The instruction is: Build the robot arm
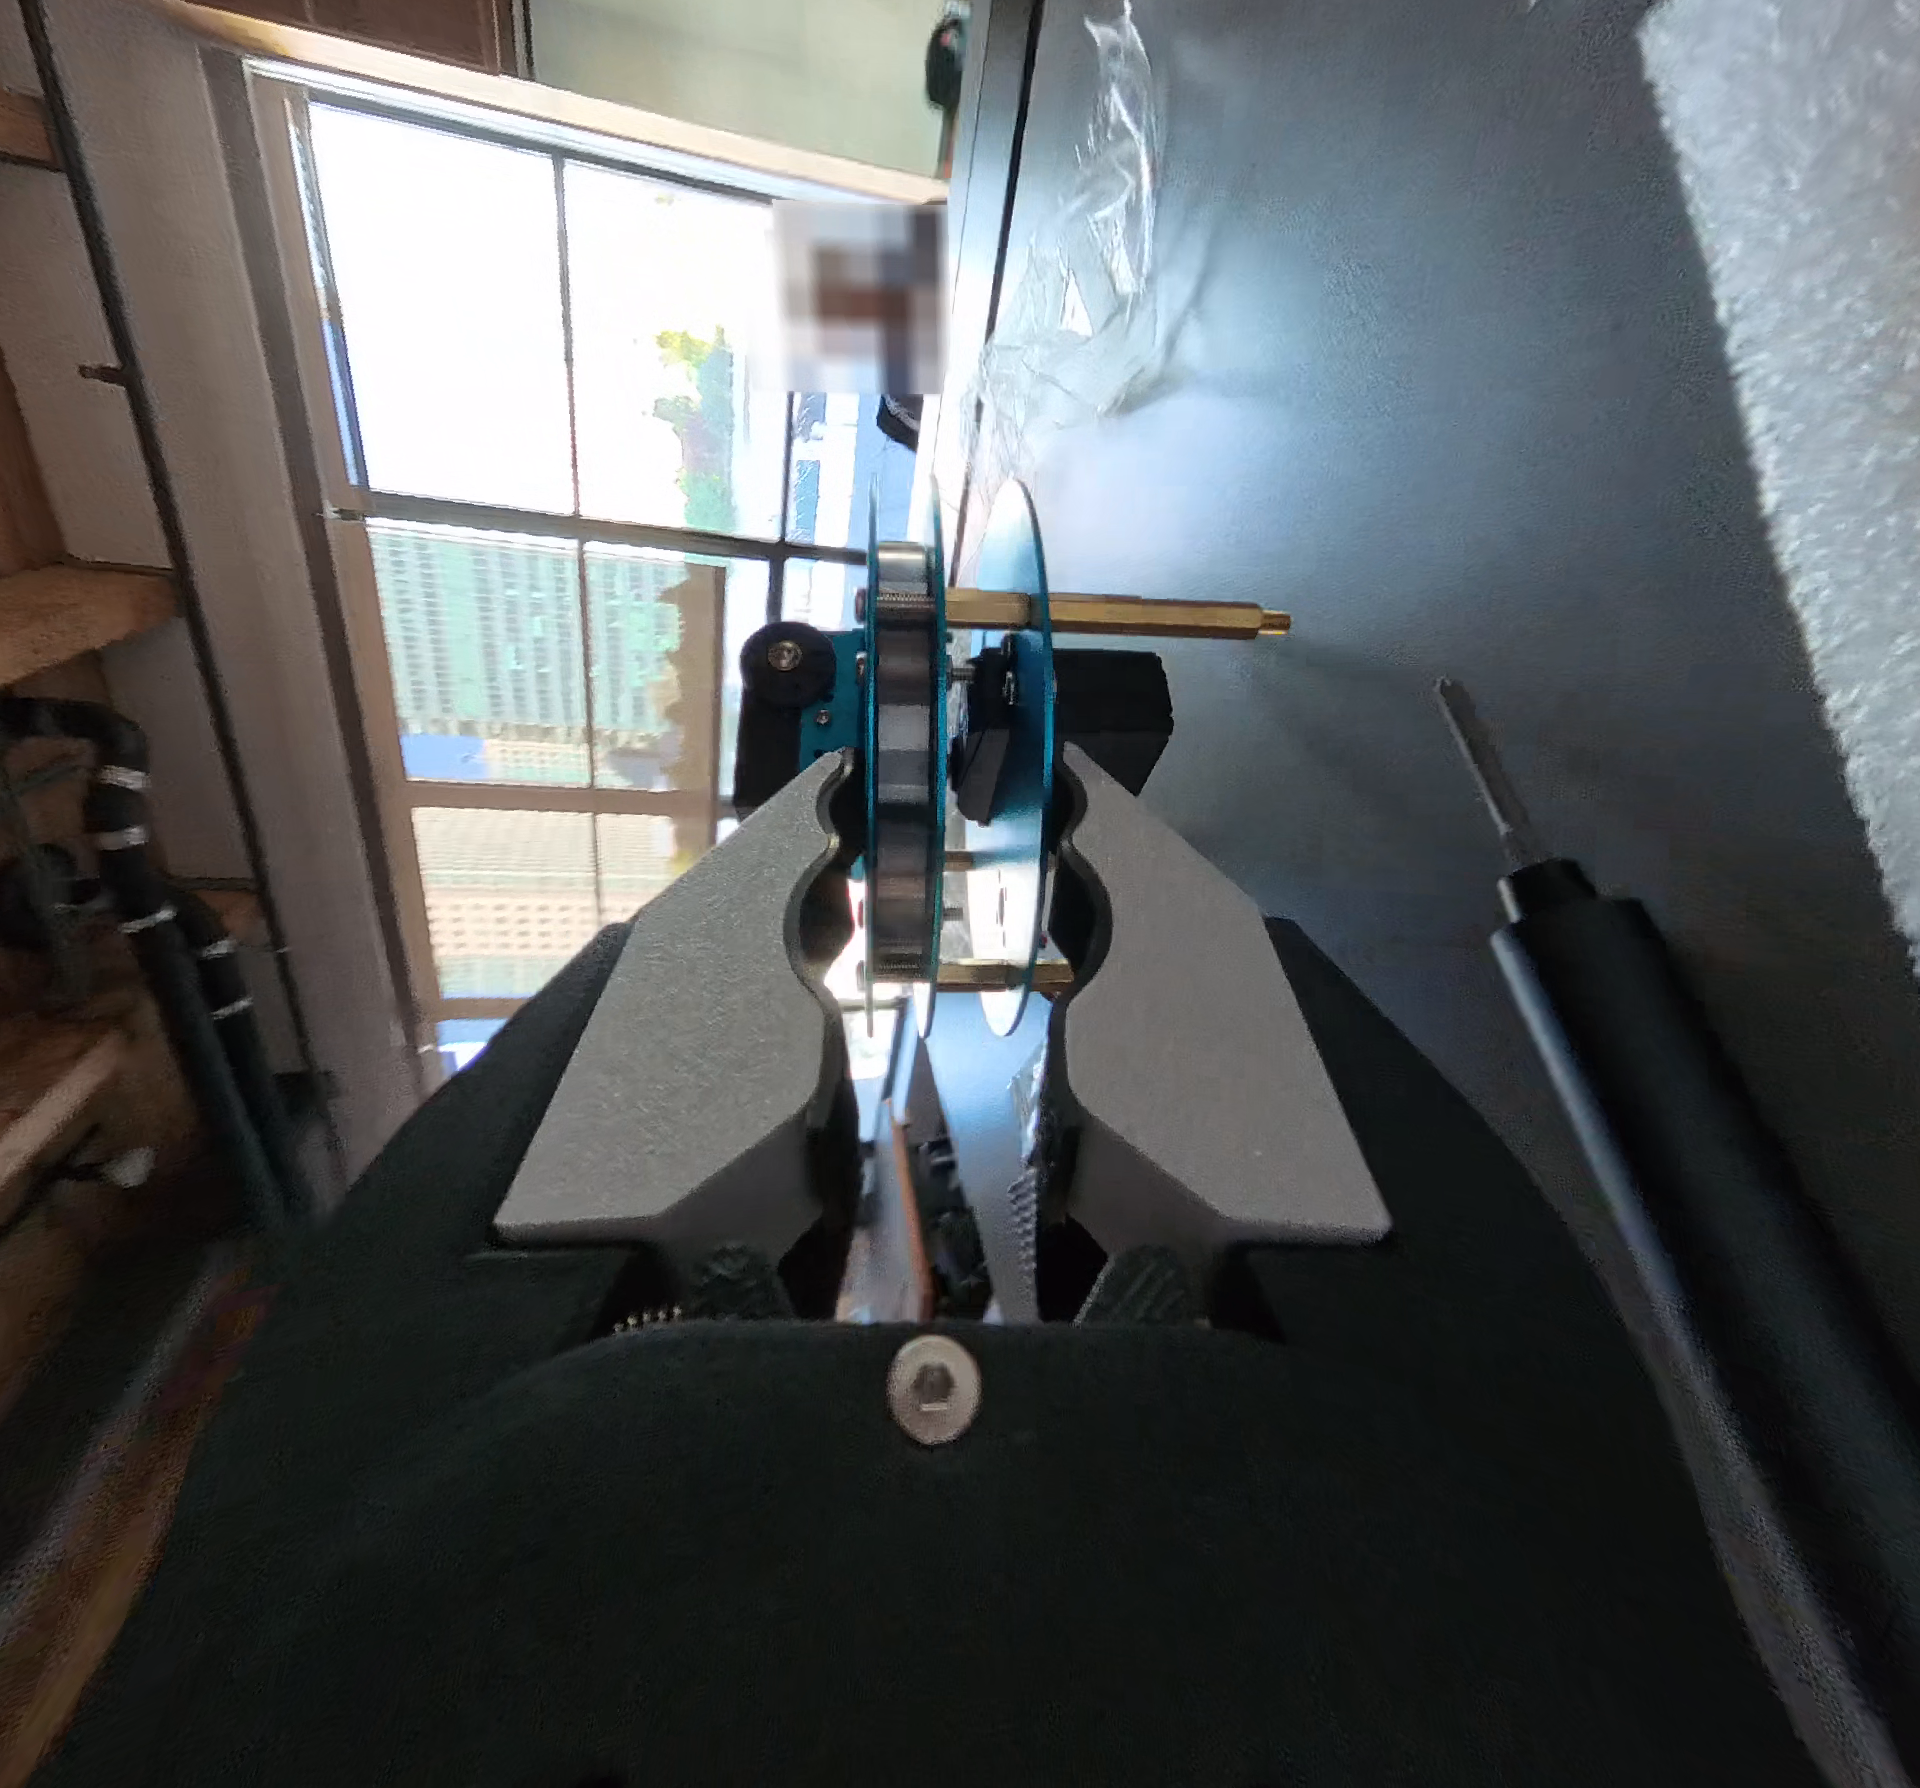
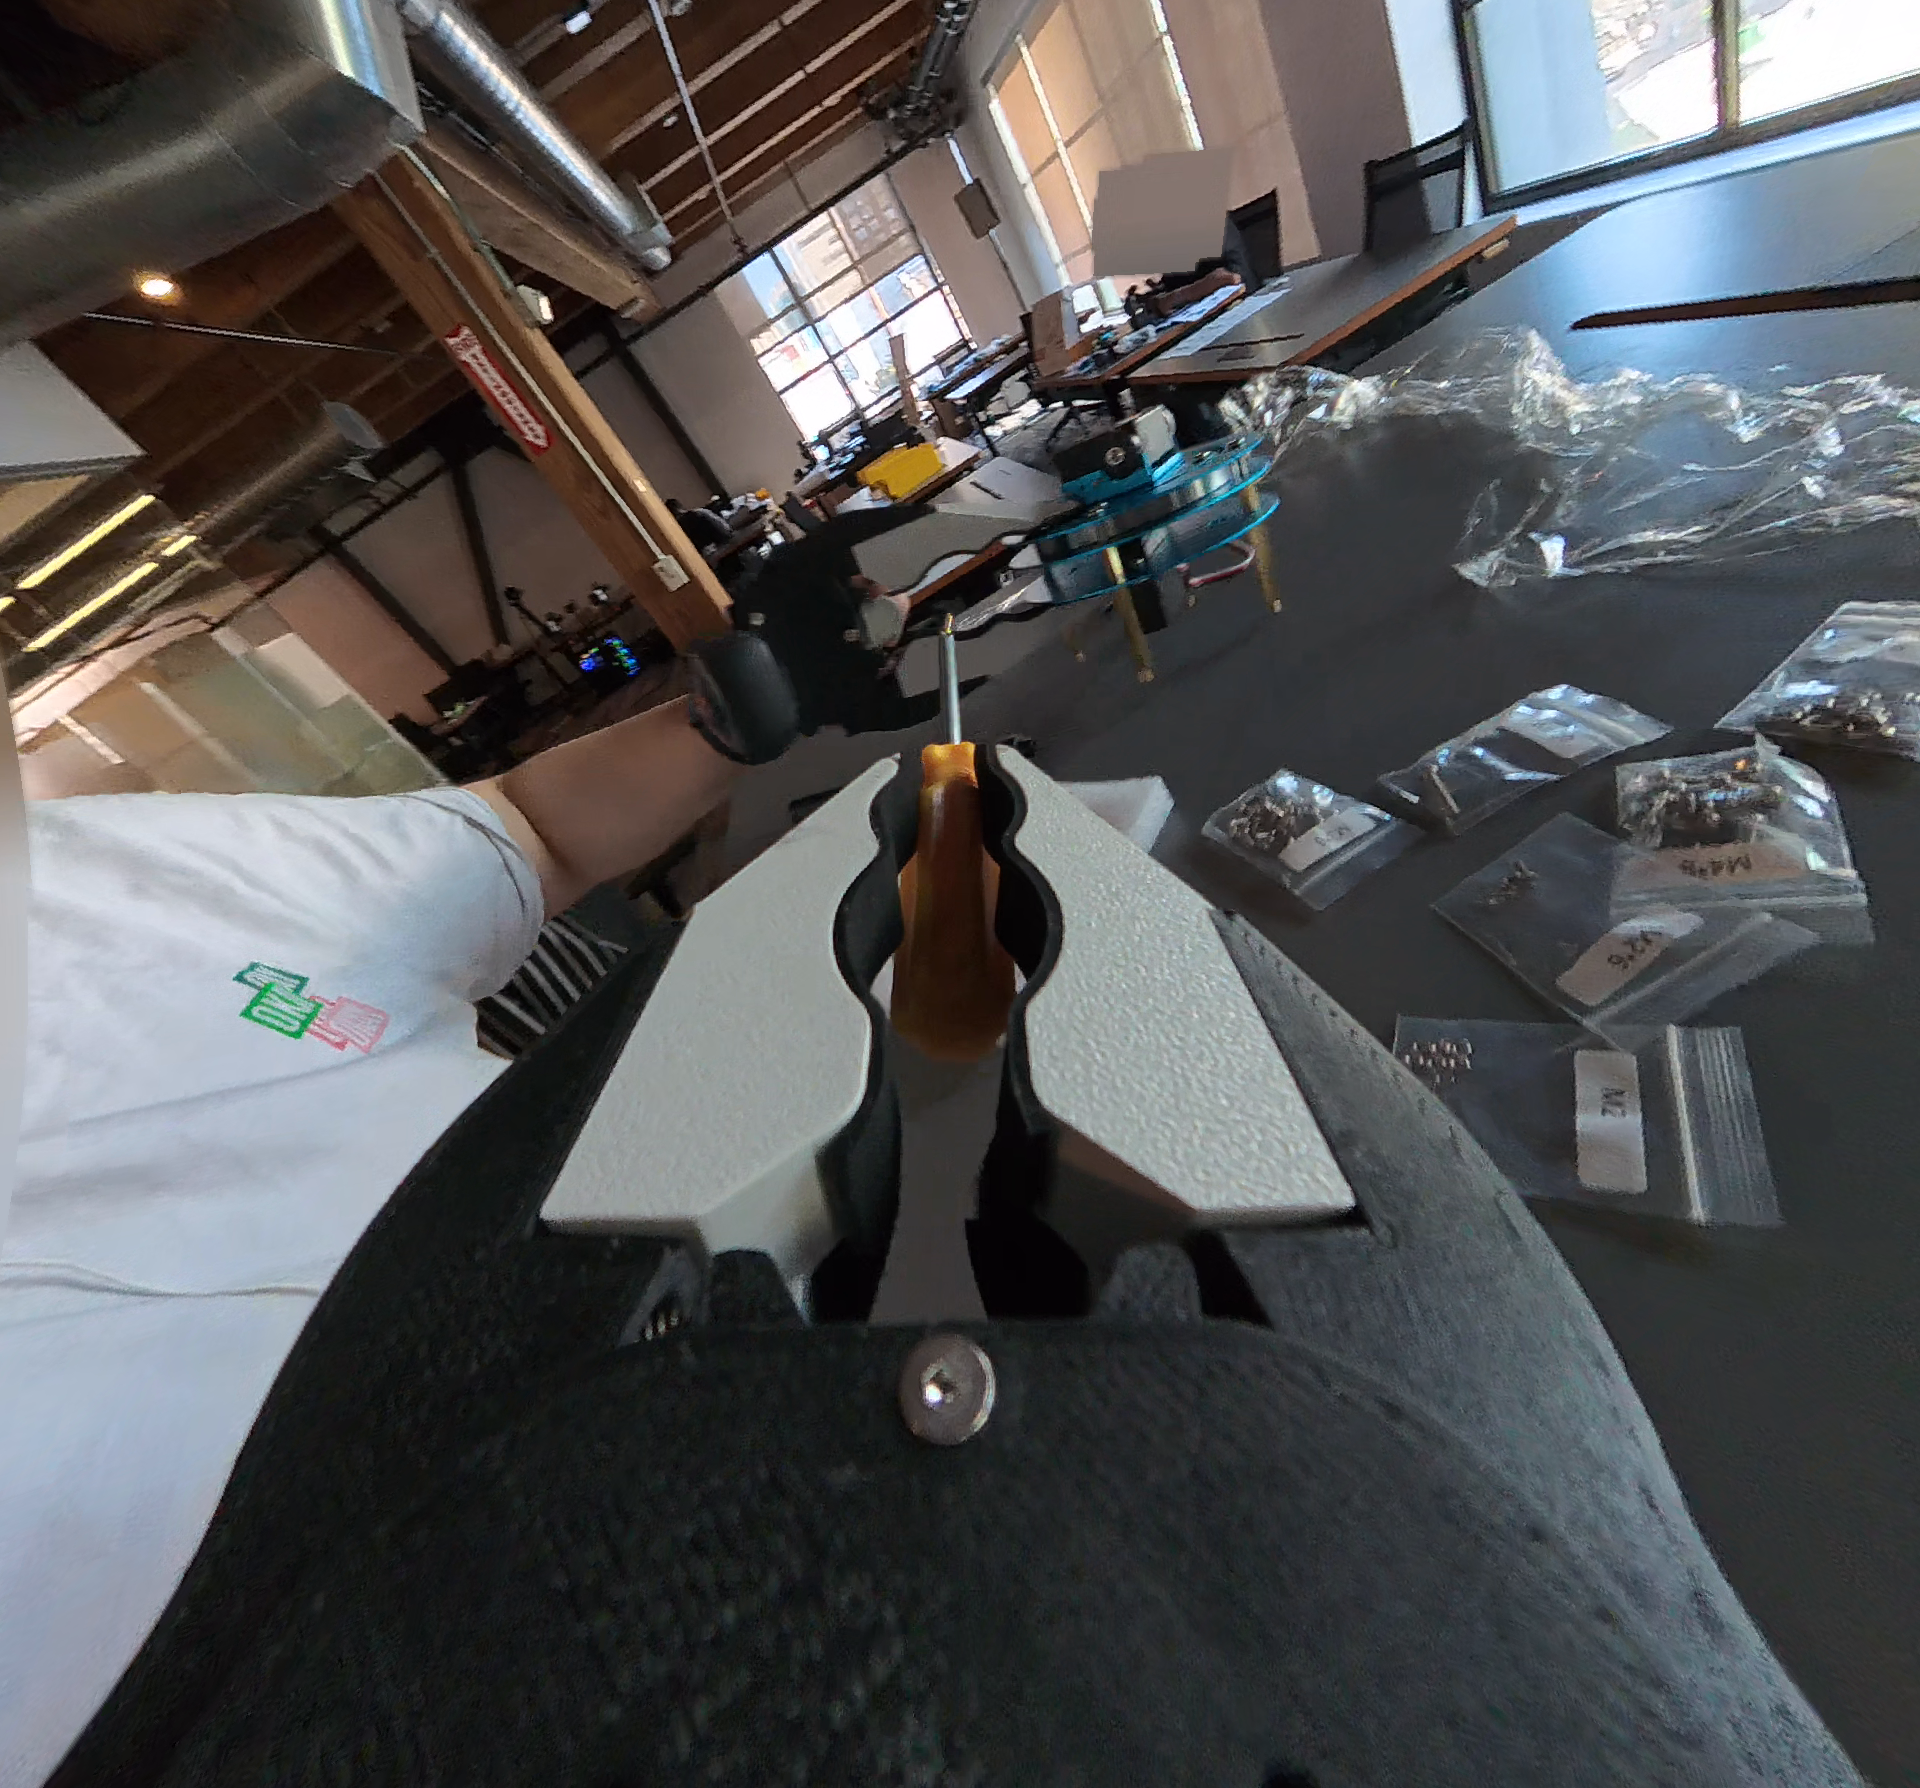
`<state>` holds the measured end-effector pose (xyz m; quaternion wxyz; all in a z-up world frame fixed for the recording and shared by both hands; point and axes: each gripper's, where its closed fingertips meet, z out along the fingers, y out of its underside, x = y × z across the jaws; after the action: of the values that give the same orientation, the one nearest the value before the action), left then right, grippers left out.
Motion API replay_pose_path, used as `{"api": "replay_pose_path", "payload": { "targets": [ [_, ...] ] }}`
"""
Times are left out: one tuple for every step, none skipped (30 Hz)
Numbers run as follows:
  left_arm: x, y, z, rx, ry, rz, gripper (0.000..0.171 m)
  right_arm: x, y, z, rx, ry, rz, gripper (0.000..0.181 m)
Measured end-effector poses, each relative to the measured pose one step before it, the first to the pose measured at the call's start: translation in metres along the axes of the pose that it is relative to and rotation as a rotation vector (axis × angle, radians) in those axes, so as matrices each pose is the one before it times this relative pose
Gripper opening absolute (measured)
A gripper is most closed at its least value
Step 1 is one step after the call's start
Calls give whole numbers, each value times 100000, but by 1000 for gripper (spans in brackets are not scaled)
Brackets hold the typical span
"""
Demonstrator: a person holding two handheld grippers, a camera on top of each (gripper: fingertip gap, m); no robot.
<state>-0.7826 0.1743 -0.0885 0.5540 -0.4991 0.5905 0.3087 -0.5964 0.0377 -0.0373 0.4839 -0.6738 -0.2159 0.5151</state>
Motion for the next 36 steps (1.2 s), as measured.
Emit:
{"api": "replay_pose_path", "payload": {
  "targets": [
    [-348, 29, -323, 3038, 1933, -4255, 32, 18, -210, 521, 728, 1810, -981, 9],
    [-313, -16, -385, 3395, 2079, -4033, 32, 20, -166, 579, 791, 1847, -937, 9],
    [-270, -39, -424, 3507, 2174, -3771, 32, 9, -128, 642, 988, 1680, -849, 9],
    [-233, -27, -427, 3423, 2074, -3680, 31, 4, -50, 709, 815, 1353, -458, 9],
    [-208, 1, -375, 3249, 1922, -3608, 31, -38, 60, 766, 297, 985, -73, 10],
    [-218, 36, -338, 3020, 2071, -3353, 31, -74, 83, 773, 281, 656, 95, 10],
    [-240, 37, -295, 3031, 2446, -3117, 31, -58, 84, 724, 307, 775, -26, 10],
    [-264, 17, -222, 2805, 2838, -3479, 30, -13, 67, 624, 559, 1246, -257, 10],
    [-275, 47, -134, 2017, 3225, -3393, 30, -22, 16, 520, 839, 1216, -153, 10],
    [-275, 105, -43, 869, 3504, -3236, 30, -7, 34, 426, 663, 1075, 202, 10],
    [-266, 152, 14, 106, 3649, -3282, 30, 60, 66, 352, 468, 1208, 669, 10],
    [-226, 155, 40, 68, 3827, -3598, 30, 66, 46, 273, 473, 1060, 533, 10],
    [-190, 147, 27, 231, 4022, -4025, 30, 53, 79, 221, 137, 901, 184, 10],
    [-155, 193, 11, -78, 4101, -4920, 30, 114, 101, 179, -256, 1112, -8, 9],
    [-123, 248, 23, -348, 4237, -5807, 31, 76, 59, 158, -119, 767, -183, 10],
    [-29, 312, 47, -593, 4572, -6155, 31, 2, 30, 134, -150, 137, 205, 10],
    [-51, 236, 14, -66, 3998, -5551, 31, 10, 34, 120, -255, -58, 301, 10],
    [-206, 26, -98, 1046, 1942, -4042, 31, 45, 28, 95, -377, 77, 93, 10],
    [-255, 123, -100, -136, 613, -2230, 31, 45, 55, 79, -653, -126, -36, 10],
    [-241, 124, -105, -413, 343, -2076, 31, 53, 23, 78, -566, -256, 114, 10],
    [-183, 108, -124, 126, 372, -2385, 31, 39, -49, 49, -217, -316, 242, 10],
    [-152, 123, -171, 385, 493, -2562, 31, 12, -98, 40, 18, -588, 237, 10],
    [-143, 179, -256, 338, 228, -2374, 31, 9, -122, 36, 16, -656, 187, 10],
    [-103, 225, -315, 447, 74, -1533, 31, 34, -96, 38, -110, -438, 18, 10],
    [-72, 281, -385, 87, 205, -1116, 32, 25, -107, 32, -46, -348, -191, 10],
    [-104, 321, -430, -338, -237, -1519, 32, -32, -113, 20, 108, -581, -242, 10],
    [-199, 340, -407, -165, -953, -1762, 32, -43, -109, 13, 128, -670, -118, 10],
    [-190, 304, -366, 467, -685, -1729, 32, -28, -111, -4, 198, -547, 15, 10],
    [-125, 258, -314, 691, 45, -2019, 31, -52, -110, 3, 227, -764, 105, 10],
    [-143, 197, -242, 531, 250, -1856, 31, -48, -87, 8, 20, -777, 155, 10],
    [-142, 174, -176, 188, 178, -1115, 31, 11, -52, 24, -115, -383, -37, 10],
    [-162, 123, -121, 17, 101, -884, 31, 59, -23, 30, -191, -65, -256, 10],
    [-136, 60, -48, 326, 69, -1240, 32, 49, 13, 51, -283, -212, -128, 10],
    [-139, -3, 13, 725, 124, -1330, 31, 56, 4, 26, 40, -252, 258, 10],
    [-134, -14, 18, 808, 43, -917, 31, 26, -47, 26, 512, -367, 348, 10],
    [-150, -5, 49, 683, -193, -355, 32, 32, -10, 1, 289, -332, 459, 10]
  ]
}}
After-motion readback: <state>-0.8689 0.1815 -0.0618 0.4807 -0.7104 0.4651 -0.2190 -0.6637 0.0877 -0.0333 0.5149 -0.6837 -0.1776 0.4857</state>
